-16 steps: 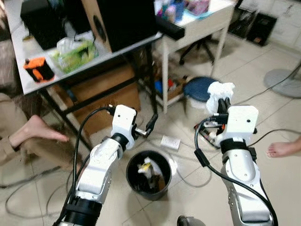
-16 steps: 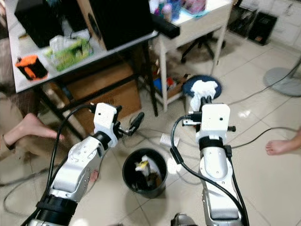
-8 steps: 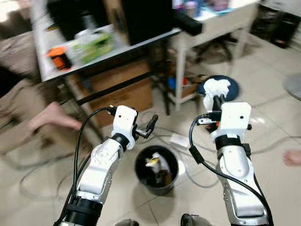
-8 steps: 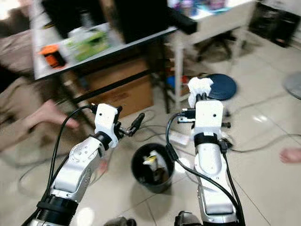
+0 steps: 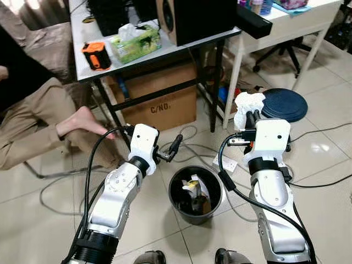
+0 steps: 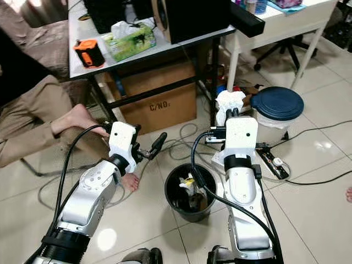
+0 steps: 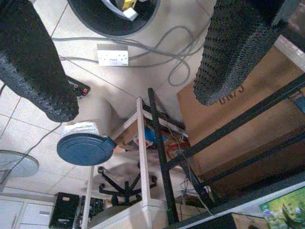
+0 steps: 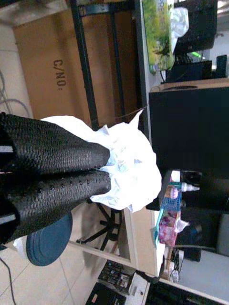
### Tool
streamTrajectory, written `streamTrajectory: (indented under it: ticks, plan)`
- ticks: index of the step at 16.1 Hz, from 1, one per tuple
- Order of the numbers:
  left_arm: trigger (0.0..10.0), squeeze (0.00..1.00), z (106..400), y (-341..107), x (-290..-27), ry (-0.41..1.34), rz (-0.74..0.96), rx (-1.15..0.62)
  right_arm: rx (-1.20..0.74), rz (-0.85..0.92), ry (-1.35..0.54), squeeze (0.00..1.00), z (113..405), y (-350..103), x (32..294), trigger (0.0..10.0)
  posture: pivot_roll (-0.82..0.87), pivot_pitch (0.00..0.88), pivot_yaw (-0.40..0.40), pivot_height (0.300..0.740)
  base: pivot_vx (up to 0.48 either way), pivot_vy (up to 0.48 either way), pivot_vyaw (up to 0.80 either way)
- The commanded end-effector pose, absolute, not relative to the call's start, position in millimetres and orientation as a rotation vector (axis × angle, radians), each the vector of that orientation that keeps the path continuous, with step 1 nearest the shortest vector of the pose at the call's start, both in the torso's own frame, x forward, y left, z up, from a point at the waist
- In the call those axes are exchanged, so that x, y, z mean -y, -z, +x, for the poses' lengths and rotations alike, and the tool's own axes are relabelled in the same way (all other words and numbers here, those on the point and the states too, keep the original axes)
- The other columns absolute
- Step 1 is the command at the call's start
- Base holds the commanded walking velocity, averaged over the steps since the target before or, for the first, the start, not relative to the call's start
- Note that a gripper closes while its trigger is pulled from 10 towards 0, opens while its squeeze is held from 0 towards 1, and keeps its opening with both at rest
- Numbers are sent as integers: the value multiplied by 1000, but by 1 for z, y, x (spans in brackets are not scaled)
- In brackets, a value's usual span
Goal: Picking trash to rubbish bin
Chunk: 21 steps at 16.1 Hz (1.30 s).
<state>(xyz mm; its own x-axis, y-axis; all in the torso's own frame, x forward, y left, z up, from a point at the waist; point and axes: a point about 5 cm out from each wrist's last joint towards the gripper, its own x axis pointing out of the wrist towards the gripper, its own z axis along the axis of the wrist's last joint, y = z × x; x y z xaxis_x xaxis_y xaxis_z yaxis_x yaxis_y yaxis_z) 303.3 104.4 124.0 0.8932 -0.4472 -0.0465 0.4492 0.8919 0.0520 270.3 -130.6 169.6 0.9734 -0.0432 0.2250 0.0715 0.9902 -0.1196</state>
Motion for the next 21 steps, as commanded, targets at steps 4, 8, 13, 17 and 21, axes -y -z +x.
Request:
streamTrajectory:
  ticks: [4, 8, 13, 17, 21]
  plan:
    - [10000, 0, 302, -123, -107, 466, 74, -43, 226, -121, 46, 0, 271, -169, 127, 10000, -65, 144, 121, 740, 294, 0, 0]
    - [10000, 0, 302, -120, -107, 463, 79, -55, 224, -122, 44, 0, 270, -168, 127, 10000, -67, 144, 119, 740, 284, 0, 0]
    - [10000, 0, 300, -119, -108, 466, 84, -60, 217, -125, 41, 0, 269, -167, 127, 10000, -68, 152, 117, 740, 257, 0, 0]
    - [10000, 0, 298, -118, -105, 485, 54, -67, 206, -125, 36, 0, 269, -164, 127, 10000, -71, 155, 117, 740, 61, 0, 0]
    - [10000, 0, 297, -117, -105, 491, 55, -72, 200, -125, 30, 0, 267, -163, 126, 10000, -72, 158, 119, 740, 0, 0, 0]
